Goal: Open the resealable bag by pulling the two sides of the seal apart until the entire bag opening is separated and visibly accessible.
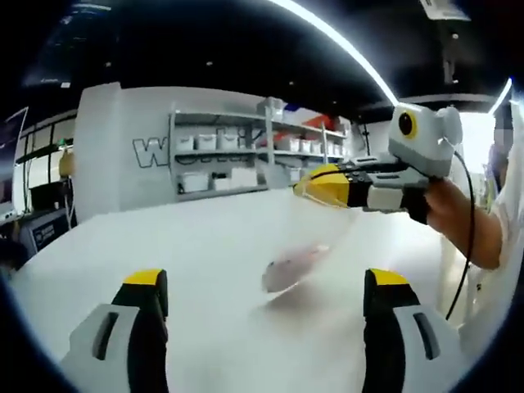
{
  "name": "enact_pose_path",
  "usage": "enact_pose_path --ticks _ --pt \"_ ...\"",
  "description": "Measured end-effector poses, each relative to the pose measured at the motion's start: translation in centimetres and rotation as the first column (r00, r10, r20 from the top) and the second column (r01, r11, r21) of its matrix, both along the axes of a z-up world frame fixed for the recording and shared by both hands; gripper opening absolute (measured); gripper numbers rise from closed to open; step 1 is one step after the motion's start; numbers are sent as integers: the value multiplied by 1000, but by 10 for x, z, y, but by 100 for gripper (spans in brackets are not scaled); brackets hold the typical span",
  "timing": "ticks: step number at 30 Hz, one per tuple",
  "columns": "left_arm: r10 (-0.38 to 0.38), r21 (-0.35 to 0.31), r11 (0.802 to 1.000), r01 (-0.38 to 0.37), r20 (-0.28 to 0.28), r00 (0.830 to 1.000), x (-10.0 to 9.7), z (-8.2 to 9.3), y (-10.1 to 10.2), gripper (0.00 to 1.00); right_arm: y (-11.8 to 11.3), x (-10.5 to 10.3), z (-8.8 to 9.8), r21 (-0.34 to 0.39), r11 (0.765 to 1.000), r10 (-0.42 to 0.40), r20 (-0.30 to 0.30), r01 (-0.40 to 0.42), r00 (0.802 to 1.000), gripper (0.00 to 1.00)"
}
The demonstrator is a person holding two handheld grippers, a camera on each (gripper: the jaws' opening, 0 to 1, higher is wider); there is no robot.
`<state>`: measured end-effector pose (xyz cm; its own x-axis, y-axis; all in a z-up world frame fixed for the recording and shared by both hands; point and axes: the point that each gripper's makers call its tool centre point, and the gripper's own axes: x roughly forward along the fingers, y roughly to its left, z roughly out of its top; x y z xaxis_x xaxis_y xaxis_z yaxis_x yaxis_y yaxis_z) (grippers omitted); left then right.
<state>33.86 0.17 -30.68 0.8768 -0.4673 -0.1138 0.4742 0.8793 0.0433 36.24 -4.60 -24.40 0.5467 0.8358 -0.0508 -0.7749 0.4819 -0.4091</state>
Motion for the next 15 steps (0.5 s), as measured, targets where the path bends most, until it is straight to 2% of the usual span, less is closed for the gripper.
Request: enact_pose_path --ticks 6,15 --pt "-20 -19 1000 20 -4 1000 -4 3 -5 97 -3 12 8 3 1000 -3 6 3 1000 0" --pt "-16 -34 999 15 -28 999 -5 -1 -4 95 -8 28 7 33 999 -8 -36 9 999 0"
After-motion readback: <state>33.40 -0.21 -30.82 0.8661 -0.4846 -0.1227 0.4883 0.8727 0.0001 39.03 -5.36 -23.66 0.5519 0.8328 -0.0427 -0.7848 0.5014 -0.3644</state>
